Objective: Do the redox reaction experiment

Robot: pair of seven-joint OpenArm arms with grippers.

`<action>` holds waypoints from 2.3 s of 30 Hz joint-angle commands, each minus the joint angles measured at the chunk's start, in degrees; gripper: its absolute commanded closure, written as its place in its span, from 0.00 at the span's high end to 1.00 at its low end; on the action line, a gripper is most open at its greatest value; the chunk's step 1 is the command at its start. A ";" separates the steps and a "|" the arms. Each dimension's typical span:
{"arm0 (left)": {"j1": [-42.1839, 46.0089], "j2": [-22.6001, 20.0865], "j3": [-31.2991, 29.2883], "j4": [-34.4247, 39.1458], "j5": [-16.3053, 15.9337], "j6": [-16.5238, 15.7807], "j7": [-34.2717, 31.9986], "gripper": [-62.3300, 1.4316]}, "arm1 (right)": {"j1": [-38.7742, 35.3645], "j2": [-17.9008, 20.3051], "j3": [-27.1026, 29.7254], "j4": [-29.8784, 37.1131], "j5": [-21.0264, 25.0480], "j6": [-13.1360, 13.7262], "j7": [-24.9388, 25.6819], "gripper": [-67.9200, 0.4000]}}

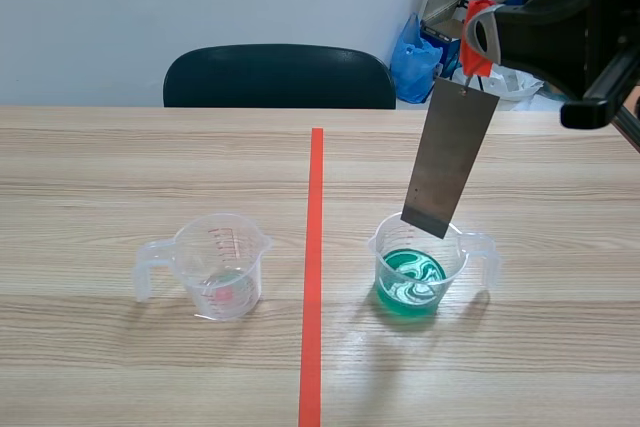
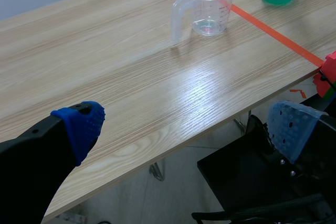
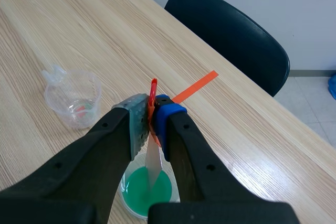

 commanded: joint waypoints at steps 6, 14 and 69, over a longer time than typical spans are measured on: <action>0.04 0.44 -0.22 0.66 -0.13 -0.13 -1.05 1.00 | 0.55 0.74 0.63 0.83 0.85 -0.37 1.09 0.01; 0.04 0.44 -0.22 0.66 -0.13 -0.13 -1.05 1.00 | 0.55 0.74 0.63 0.83 0.85 -0.37 1.14 0.01; 0.04 0.28 -0.22 0.66 -0.15 -0.13 -1.05 1.00 | 8.04 0.70 -6.32 0.83 0.81 -0.85 1.33 0.02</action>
